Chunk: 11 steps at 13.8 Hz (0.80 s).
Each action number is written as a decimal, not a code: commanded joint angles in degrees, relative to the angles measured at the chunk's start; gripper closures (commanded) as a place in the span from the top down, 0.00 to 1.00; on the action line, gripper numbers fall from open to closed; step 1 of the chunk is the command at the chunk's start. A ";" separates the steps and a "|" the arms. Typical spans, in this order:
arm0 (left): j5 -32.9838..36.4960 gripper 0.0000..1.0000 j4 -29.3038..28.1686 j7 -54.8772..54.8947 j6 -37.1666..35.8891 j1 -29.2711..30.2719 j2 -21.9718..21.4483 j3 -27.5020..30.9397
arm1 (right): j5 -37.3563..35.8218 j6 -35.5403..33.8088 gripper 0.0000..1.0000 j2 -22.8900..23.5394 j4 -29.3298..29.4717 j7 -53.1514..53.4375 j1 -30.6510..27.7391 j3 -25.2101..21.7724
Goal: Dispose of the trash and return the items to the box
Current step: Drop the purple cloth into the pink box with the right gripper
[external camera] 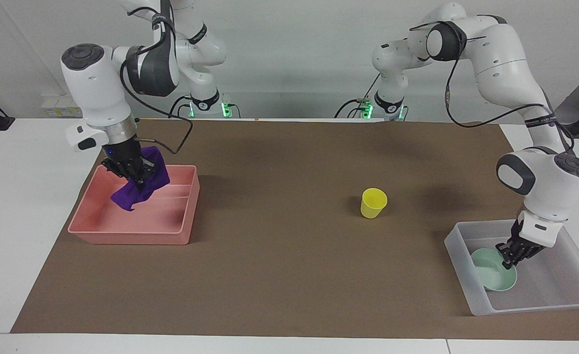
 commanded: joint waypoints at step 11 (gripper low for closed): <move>4.21 1.00 -13.52 5.25 -18.86 -10.43 -23.37 -0.61 | 0.81 26.22 0.33 7.24 -15.93 -0.68 -3.13 0.78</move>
